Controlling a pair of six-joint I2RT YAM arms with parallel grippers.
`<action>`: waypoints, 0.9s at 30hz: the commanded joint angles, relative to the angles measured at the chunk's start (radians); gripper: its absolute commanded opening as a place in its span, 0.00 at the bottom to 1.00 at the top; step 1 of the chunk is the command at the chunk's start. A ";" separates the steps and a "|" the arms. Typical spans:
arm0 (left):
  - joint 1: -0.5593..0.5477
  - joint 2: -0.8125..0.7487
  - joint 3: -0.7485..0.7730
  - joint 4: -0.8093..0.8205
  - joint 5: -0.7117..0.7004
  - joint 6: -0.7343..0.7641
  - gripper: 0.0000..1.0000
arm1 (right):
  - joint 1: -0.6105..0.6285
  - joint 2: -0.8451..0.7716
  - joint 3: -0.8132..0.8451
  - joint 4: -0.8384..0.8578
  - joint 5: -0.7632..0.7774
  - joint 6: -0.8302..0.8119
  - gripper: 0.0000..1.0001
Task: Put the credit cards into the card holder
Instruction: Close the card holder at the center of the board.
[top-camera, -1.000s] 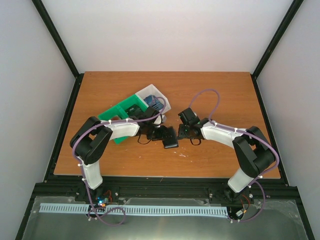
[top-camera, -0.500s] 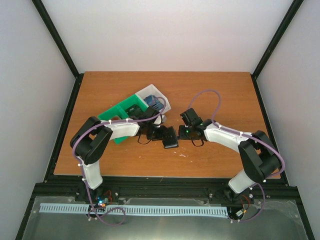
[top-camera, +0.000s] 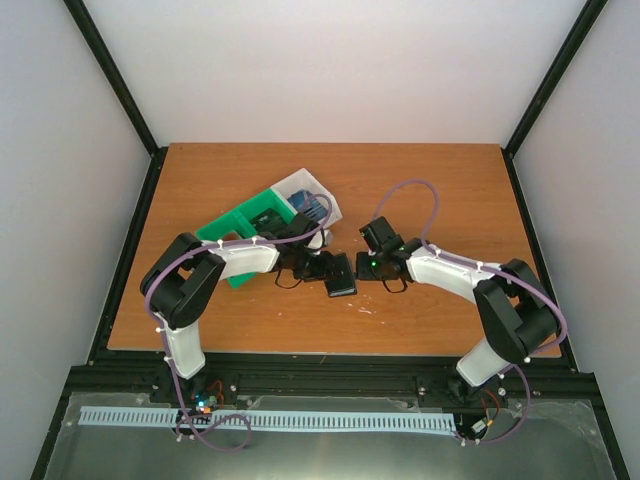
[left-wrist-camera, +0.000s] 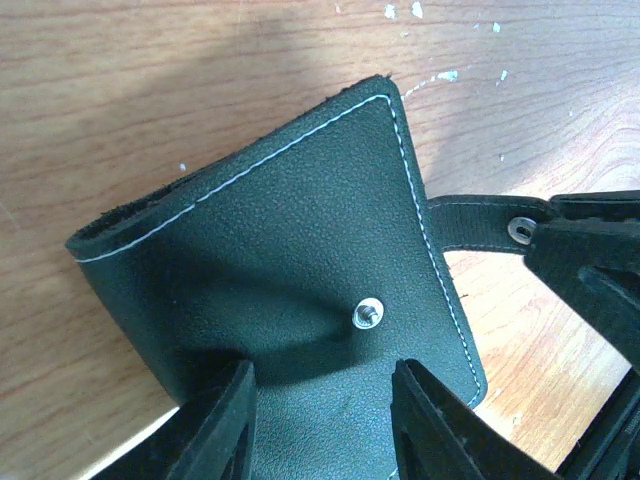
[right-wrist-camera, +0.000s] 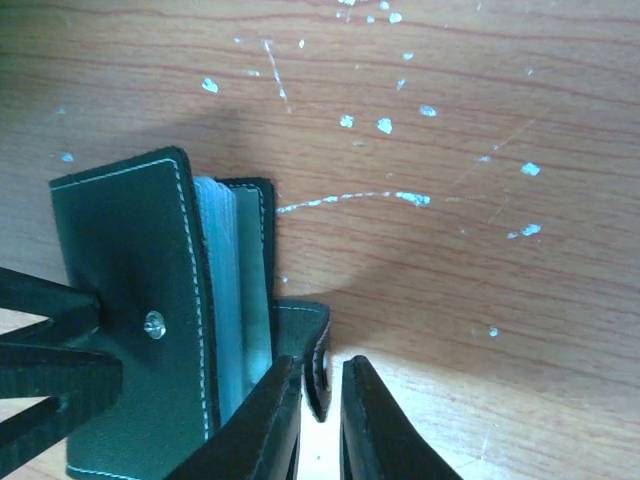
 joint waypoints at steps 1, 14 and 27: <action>-0.010 0.056 -0.013 -0.045 -0.031 0.019 0.40 | -0.005 0.038 0.007 0.006 0.001 -0.015 0.14; -0.010 0.054 -0.010 -0.049 -0.035 0.020 0.40 | -0.005 -0.018 0.017 -0.009 0.001 -0.012 0.16; -0.011 0.059 -0.014 -0.043 -0.032 0.020 0.40 | -0.005 -0.009 0.001 0.010 -0.014 -0.012 0.03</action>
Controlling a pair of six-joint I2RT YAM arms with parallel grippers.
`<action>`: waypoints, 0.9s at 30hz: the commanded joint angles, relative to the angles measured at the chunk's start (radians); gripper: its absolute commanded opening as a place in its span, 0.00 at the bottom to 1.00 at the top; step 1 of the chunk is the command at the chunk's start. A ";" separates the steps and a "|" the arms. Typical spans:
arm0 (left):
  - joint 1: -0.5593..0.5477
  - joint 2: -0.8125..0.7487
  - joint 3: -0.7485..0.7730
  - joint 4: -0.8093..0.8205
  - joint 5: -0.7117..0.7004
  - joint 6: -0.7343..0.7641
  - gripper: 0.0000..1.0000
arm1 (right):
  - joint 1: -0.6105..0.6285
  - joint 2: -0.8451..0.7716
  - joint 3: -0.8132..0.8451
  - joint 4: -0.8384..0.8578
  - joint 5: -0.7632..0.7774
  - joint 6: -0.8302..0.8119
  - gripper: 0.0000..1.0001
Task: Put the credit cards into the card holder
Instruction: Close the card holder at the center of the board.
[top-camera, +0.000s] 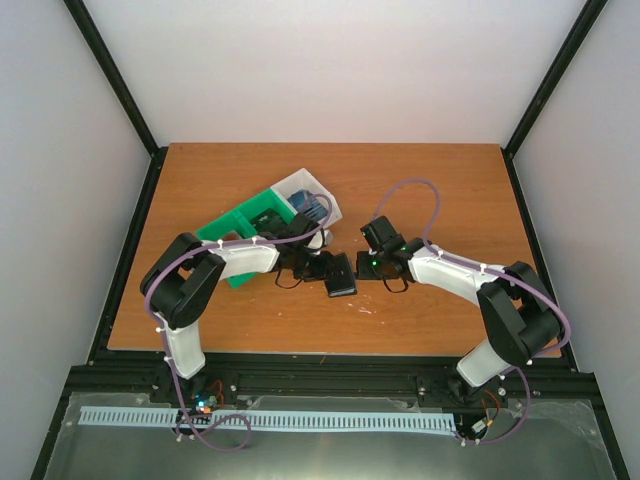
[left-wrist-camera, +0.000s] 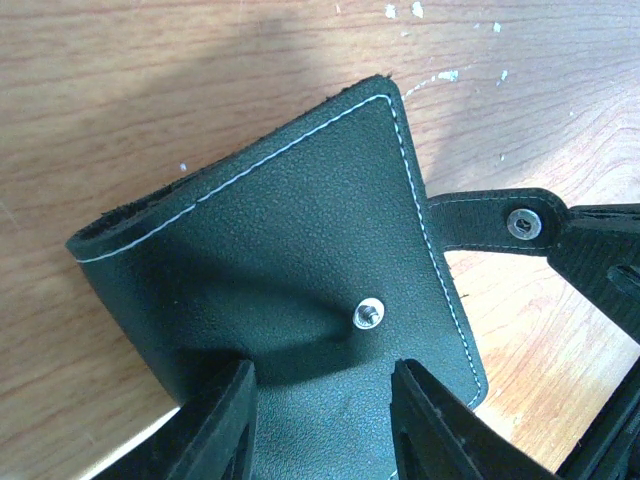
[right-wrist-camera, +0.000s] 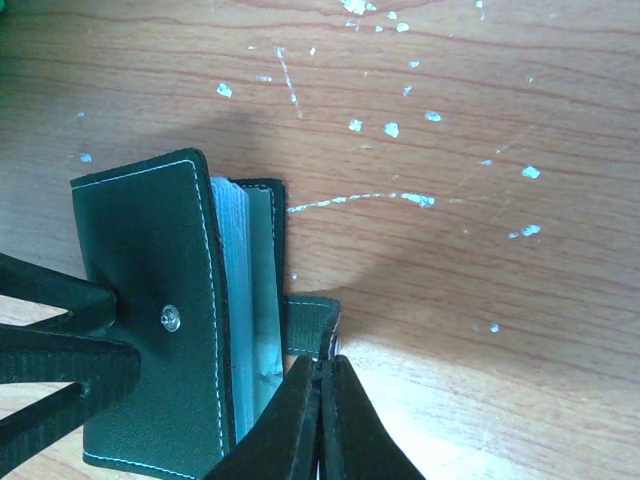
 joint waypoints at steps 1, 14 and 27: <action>-0.011 0.060 -0.014 -0.043 -0.030 0.019 0.40 | -0.005 0.002 -0.001 0.019 -0.014 -0.006 0.03; -0.010 0.016 -0.019 -0.022 -0.022 -0.001 0.36 | -0.005 0.019 -0.039 0.144 -0.233 -0.050 0.03; -0.011 -0.205 -0.100 0.022 -0.071 -0.118 0.47 | -0.005 0.078 -0.023 0.157 -0.279 -0.075 0.03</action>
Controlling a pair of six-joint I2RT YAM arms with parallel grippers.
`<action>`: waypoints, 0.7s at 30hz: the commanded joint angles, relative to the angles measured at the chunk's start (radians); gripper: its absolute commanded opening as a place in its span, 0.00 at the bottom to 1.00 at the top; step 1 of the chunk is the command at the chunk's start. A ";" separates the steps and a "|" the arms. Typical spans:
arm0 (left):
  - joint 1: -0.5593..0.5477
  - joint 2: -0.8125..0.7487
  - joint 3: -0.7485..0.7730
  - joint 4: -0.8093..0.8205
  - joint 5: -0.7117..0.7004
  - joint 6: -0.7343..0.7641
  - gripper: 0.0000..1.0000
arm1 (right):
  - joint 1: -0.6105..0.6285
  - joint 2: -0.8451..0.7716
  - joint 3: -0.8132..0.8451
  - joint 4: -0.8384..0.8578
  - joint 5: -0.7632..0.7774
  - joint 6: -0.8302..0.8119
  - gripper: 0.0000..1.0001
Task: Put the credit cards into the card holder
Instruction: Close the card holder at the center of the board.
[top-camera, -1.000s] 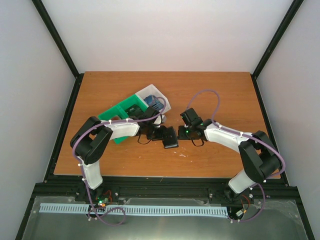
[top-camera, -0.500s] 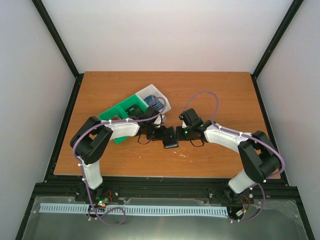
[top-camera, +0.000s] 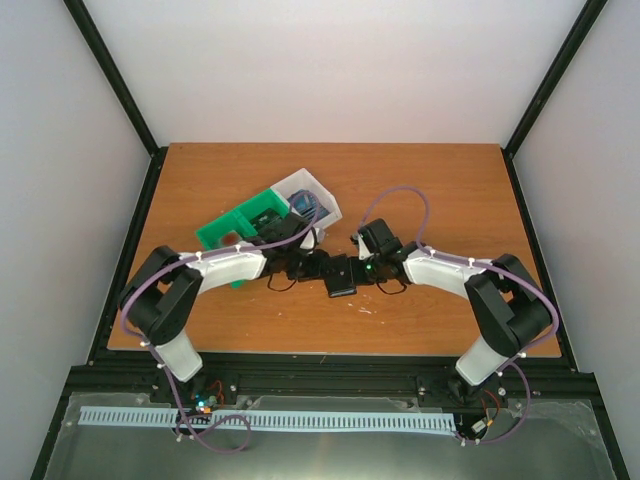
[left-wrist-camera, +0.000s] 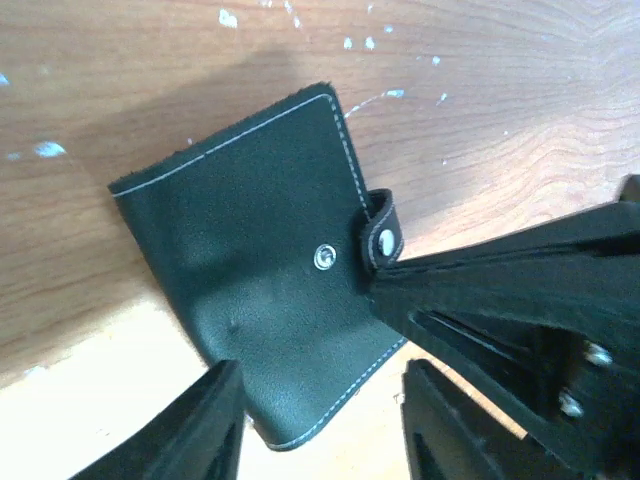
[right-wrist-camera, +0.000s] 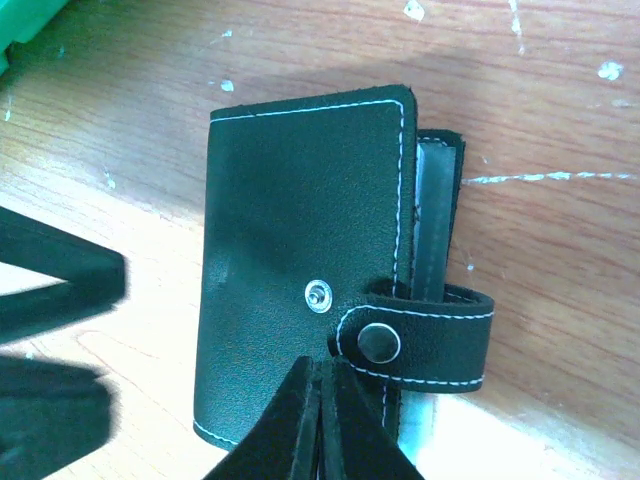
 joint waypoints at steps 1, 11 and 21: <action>-0.010 -0.079 -0.039 0.021 -0.076 -0.073 0.50 | -0.005 0.020 0.007 0.026 -0.014 -0.022 0.03; -0.011 -0.008 -0.064 0.090 -0.120 -0.134 0.57 | -0.005 -0.018 -0.001 0.045 0.020 -0.019 0.03; -0.010 0.014 -0.081 0.119 -0.121 -0.191 0.59 | 0.055 -0.052 0.117 -0.205 0.296 -0.051 0.25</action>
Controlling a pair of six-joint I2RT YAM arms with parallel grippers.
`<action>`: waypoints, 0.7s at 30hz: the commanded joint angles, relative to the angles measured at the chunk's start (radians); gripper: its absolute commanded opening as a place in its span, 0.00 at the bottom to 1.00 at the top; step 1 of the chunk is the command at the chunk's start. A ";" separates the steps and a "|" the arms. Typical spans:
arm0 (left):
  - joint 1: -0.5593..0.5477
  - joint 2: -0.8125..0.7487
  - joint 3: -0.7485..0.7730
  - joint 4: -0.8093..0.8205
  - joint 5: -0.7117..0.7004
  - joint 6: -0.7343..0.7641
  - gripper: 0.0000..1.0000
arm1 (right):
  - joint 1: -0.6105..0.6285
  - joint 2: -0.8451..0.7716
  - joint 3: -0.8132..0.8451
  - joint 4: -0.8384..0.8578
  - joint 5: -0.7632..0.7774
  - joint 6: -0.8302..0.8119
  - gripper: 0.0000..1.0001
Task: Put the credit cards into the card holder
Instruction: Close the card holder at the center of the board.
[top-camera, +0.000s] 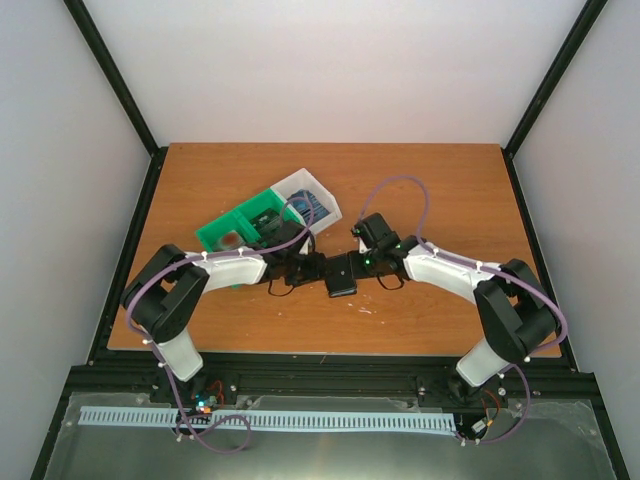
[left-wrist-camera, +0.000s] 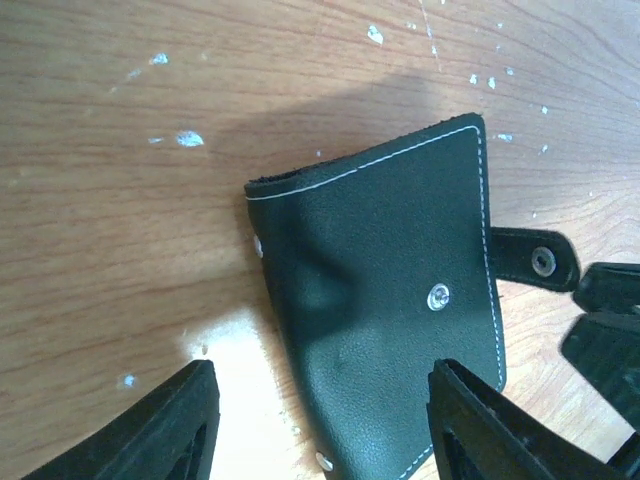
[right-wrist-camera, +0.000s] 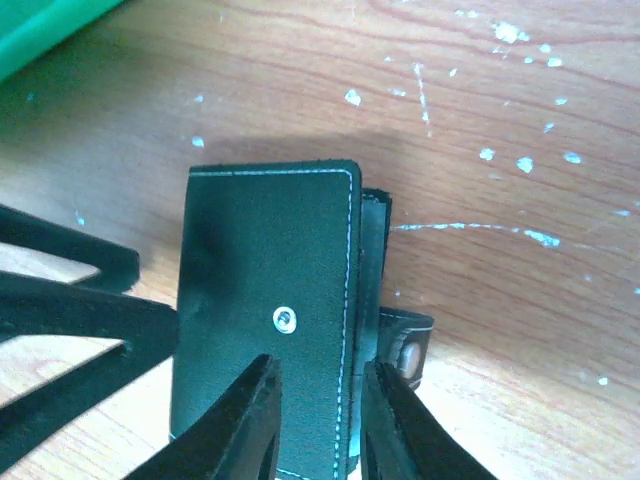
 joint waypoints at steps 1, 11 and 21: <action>-0.009 0.027 -0.009 0.048 -0.002 -0.057 0.59 | 0.045 -0.006 0.085 -0.155 0.195 -0.018 0.27; -0.010 0.038 -0.028 0.082 0.001 -0.117 0.58 | 0.103 0.095 0.193 -0.298 0.377 -0.010 0.31; -0.009 0.032 -0.052 0.098 -0.006 -0.140 0.52 | 0.126 0.144 0.224 -0.261 0.286 -0.037 0.44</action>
